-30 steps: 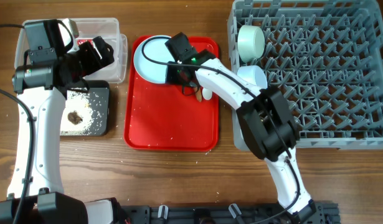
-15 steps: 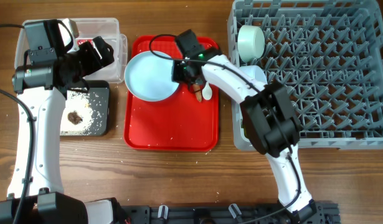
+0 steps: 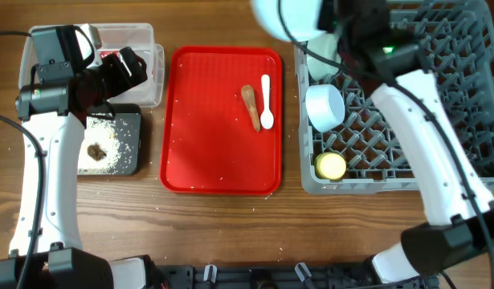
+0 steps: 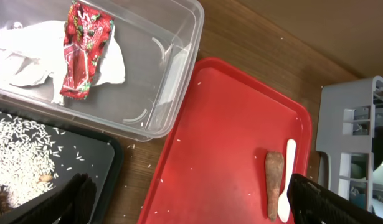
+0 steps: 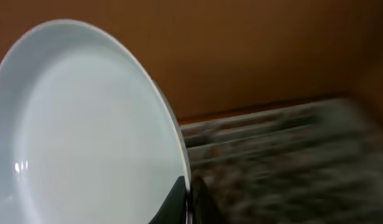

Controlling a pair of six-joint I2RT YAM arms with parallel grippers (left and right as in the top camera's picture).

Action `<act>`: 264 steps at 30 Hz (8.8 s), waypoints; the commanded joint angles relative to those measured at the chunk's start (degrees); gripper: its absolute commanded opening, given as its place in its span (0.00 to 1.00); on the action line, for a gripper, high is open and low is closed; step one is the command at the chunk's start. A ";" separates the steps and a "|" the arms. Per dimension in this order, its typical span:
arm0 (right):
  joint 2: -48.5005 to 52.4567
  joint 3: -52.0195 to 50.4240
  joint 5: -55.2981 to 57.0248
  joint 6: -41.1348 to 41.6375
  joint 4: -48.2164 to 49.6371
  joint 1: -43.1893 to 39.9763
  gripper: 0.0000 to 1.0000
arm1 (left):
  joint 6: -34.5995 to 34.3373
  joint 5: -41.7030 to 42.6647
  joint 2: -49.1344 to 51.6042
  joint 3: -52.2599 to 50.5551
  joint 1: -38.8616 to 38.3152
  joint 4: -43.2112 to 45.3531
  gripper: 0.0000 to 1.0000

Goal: Sort waste into correct bins and load items into the dishwasher rack

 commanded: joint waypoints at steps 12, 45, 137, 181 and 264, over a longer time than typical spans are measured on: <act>6.78 -6.03 29.83 -33.05 -0.85 -5.09 0.04 | 1.38 0.87 -0.11 0.74 0.11 0.11 1.00; -14.67 -6.23 -11.82 -11.82 -6.58 -6.60 1.00 | -6.40 6.03 -0.11 0.74 0.04 -0.31 1.00; 4.87 -6.38 -41.81 2.78 -14.19 6.01 0.81 | -14.95 -14.53 -4.76 -14.32 2.64 3.54 0.71; 32.17 -6.67 -27.69 -2.89 -5.79 10.01 0.04 | -15.34 -13.22 -4.76 -14.32 -3.28 3.32 1.00; -81.57 -87.78 -35.98 -10.51 33.42 -18.58 1.00 | -15.34 -13.22 -4.76 -14.32 -3.28 3.32 1.00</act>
